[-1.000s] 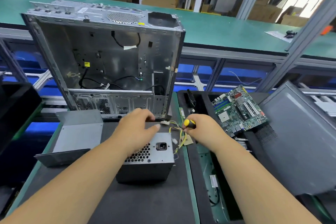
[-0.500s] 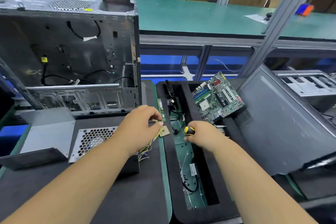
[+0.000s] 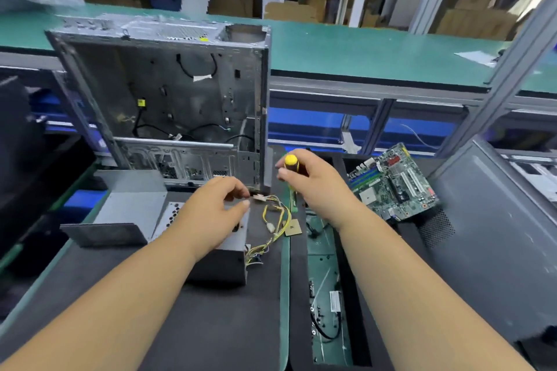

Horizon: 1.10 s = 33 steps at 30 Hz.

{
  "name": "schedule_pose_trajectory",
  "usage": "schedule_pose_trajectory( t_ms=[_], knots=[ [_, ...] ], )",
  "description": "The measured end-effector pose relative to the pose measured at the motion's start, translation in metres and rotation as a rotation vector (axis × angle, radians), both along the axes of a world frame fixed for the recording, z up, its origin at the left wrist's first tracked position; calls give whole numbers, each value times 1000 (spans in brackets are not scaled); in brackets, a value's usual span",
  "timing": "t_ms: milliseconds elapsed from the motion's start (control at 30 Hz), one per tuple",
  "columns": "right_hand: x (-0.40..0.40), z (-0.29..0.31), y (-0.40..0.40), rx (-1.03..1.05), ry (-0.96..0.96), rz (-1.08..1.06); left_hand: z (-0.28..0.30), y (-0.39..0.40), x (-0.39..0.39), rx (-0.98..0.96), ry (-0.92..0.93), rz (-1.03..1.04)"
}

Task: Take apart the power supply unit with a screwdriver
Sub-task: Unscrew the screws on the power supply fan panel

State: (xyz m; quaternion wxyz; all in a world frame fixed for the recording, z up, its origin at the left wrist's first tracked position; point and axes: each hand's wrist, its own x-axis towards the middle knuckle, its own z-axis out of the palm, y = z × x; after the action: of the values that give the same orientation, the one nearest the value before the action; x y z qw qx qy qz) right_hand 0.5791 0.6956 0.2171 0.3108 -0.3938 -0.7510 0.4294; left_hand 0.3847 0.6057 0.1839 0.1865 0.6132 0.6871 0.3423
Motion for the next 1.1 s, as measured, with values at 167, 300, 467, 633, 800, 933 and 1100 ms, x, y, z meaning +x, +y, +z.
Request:
schedule_pose_trajectory(
  t_ms=[167, 300, 467, 633, 800, 933, 1100],
  knots=[
    [-46, 16, -10, -3, 207, 34, -3, -5, -49, -3, 28, 132],
    [-89, 19, -19, -102, 457, 40, -14, -11, -92, -126, -22, 268],
    [-144, 17, -34, -224, 592, 92, -31, -19, -130, -345, -235, 174],
    [-185, 11, -44, -178, 462, 75, -34, -13, -151, -409, -381, 21],
    [-203, 7, -53, -117, 368, 7, -36, -5, -159, -513, -637, -1],
    [-208, 4, -61, -105, 366, -53, -37, -2, -159, -572, -777, 3],
    [-208, 2, -64, -93, 344, -85, -41, 0, -160, -603, -844, -35]
  ],
)
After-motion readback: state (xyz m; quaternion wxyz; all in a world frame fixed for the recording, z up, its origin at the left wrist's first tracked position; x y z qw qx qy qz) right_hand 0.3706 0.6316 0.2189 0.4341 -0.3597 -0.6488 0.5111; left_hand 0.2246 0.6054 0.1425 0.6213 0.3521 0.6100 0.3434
